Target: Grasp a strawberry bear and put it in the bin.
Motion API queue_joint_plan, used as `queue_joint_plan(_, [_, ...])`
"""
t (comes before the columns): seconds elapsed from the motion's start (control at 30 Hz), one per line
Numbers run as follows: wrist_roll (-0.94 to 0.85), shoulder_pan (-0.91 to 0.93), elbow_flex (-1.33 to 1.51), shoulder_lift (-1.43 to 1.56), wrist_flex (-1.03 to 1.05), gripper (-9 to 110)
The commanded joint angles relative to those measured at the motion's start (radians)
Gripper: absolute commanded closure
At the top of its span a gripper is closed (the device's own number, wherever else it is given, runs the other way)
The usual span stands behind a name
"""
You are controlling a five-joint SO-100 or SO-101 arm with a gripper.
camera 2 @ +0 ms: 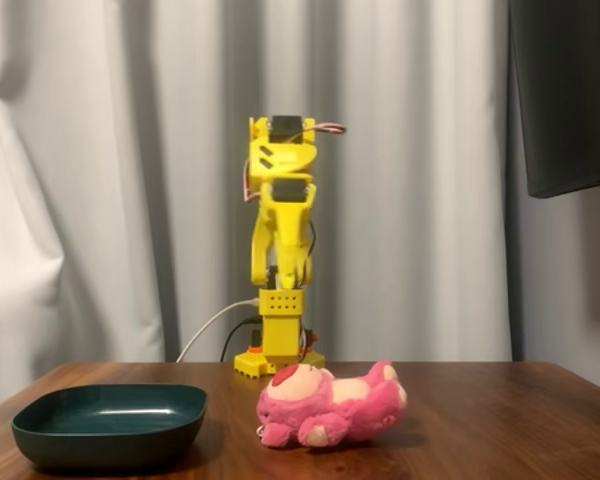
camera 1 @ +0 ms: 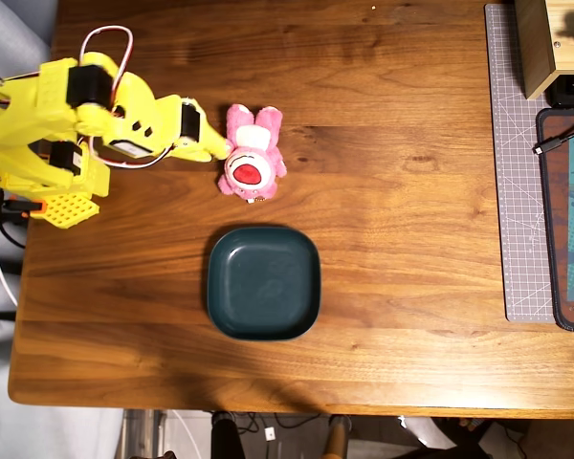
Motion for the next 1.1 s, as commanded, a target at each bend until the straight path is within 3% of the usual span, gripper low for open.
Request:
queue_joint_plan(0.0, [0.006,0.029,0.002,-0.005,-0.018,63])
queue_joint_plan(0.43, [0.006,0.017,0.160,-0.057,-0.110,57])
queue_joint_plan(1.07, [0.046,0.061,0.037,-0.388,-0.152,57])
